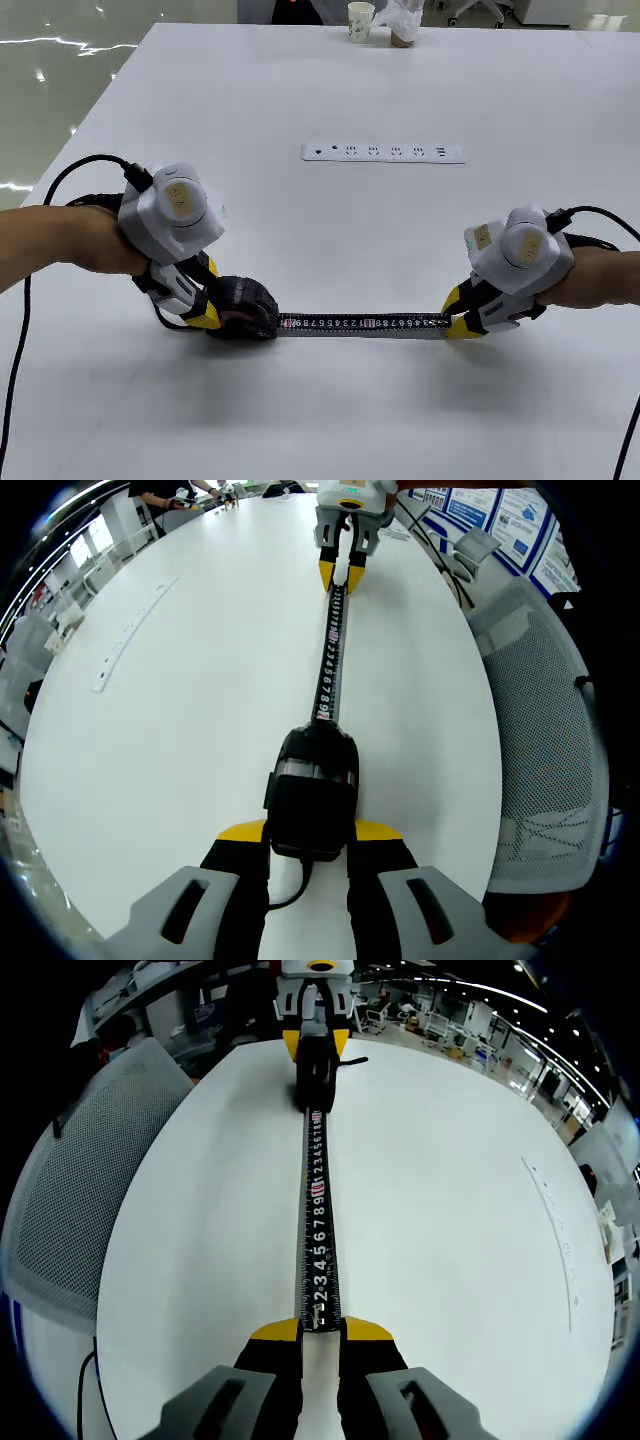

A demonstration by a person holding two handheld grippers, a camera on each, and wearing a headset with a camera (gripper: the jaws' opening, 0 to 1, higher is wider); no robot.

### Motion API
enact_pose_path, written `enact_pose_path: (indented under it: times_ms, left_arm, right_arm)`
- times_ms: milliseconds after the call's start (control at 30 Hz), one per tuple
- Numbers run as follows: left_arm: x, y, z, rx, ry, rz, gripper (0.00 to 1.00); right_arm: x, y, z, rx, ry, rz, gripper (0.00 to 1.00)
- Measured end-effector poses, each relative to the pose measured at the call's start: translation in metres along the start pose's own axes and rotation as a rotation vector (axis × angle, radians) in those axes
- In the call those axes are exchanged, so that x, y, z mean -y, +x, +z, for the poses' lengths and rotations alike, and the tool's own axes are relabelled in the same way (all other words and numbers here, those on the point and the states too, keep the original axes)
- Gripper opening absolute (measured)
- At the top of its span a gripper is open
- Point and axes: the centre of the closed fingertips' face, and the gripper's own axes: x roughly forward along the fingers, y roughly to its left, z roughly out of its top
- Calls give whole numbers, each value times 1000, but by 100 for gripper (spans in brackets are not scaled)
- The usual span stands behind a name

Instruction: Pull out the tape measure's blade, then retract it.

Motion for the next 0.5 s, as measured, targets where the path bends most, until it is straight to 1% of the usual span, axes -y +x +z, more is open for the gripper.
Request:
enact_pose_path:
  times_ms: [300, 333, 500]
  left_arm:
    - [-1, 0, 0, 2, -2, 2, 23]
    - [-1, 0, 0, 2, -2, 2, 23]
    - [-1, 0, 1, 0, -1, 7, 23]
  right_arm:
    - [0, -3, -12, -11, 16, -5, 9]
    - [0, -3, -11, -3, 23, -6, 9]
    - [-1, -3, -10, -3, 20, -7, 9]
